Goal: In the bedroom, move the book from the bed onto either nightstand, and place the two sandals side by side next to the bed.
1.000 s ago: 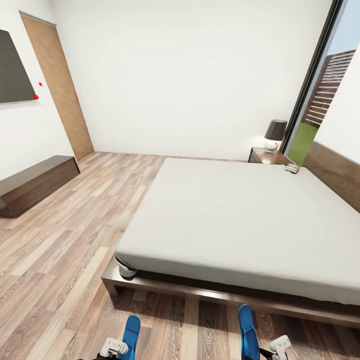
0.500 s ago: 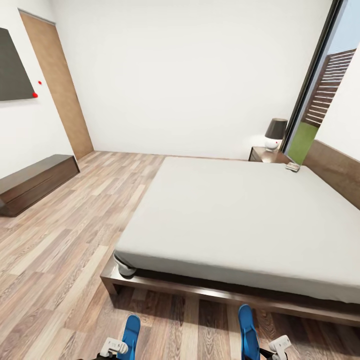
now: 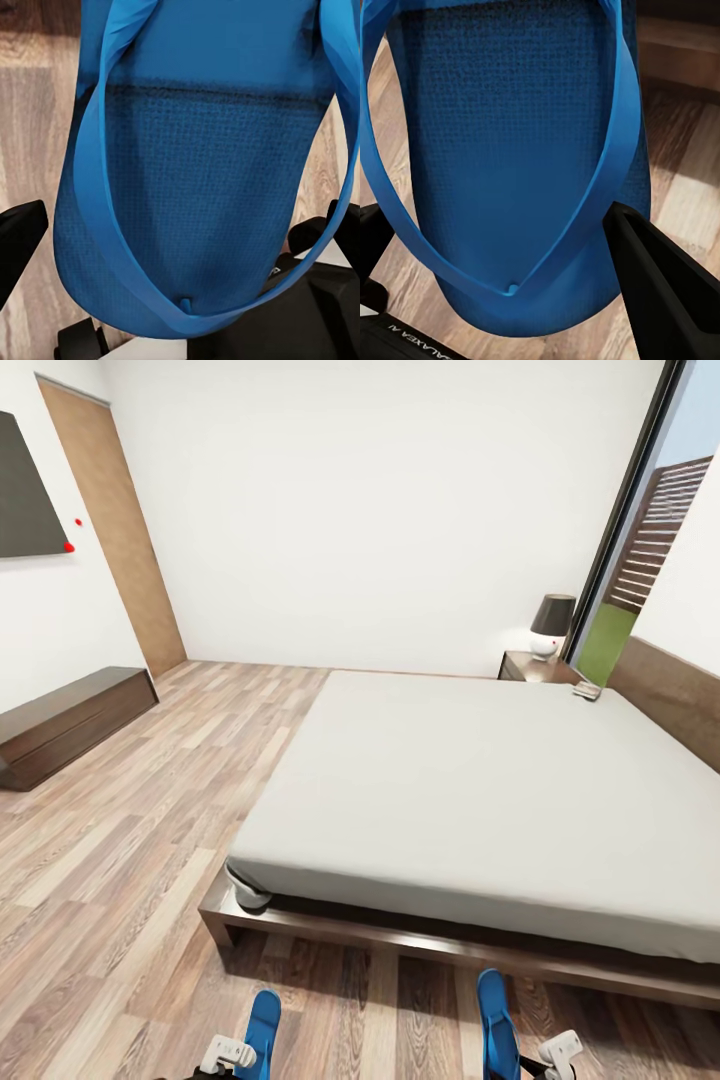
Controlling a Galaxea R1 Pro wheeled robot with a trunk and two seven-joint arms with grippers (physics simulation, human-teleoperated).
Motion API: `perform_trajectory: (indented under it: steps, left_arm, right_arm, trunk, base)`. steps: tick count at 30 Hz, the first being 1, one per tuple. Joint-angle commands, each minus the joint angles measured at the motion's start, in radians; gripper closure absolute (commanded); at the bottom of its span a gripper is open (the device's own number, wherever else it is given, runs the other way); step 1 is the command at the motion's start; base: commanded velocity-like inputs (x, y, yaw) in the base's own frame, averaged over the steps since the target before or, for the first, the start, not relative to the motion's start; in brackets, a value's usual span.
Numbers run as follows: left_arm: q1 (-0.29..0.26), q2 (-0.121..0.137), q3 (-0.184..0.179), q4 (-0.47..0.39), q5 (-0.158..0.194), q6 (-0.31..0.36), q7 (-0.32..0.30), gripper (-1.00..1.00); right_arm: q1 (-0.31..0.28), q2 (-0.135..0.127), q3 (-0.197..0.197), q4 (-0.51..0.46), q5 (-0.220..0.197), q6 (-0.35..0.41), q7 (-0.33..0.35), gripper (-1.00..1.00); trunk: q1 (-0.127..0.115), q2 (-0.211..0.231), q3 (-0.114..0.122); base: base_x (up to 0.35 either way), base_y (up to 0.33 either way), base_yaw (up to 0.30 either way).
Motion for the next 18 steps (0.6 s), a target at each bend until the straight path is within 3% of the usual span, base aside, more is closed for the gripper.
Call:
perform_trajectory:
  steps: [1,5,11,18]
  left_arm:
    - [-0.001,0.000,-0.007,0.000,0.005,-0.006,-0.002,1.00]
    - [-0.001,0.000,-0.007,0.000,0.006,-0.005,-0.004,1.00]
    - [-0.001,0.000,-0.007,-0.001,0.006,-0.004,-0.005,1.00]
    - [-0.001,0.000,-0.005,-0.001,0.007,-0.004,-0.007,1.00]
  right_arm:
    - [-0.001,0.001,-0.009,-0.001,0.009,-0.005,0.005,1.00]
    - [-0.001,-0.001,-0.010,-0.013,0.008,0.014,0.005,1.00]
    - [-0.001,-0.002,-0.012,-0.022,0.008,0.154,0.004,1.00]
    - [-0.001,-0.003,-0.019,-0.023,0.008,0.219,0.001,1.00]
  trunk:
    - [0.000,-0.001,-0.001]
    - [0.000,-0.001,-0.001]
    - [0.000,-0.001,-0.001]
    - [0.000,-0.001,-0.001]
  base:
    - [0.000,0.000,0.000]
    - [0.000,0.000,0.000]
    - [0.000,0.000,0.000]
    - [0.000,0.000,0.000]
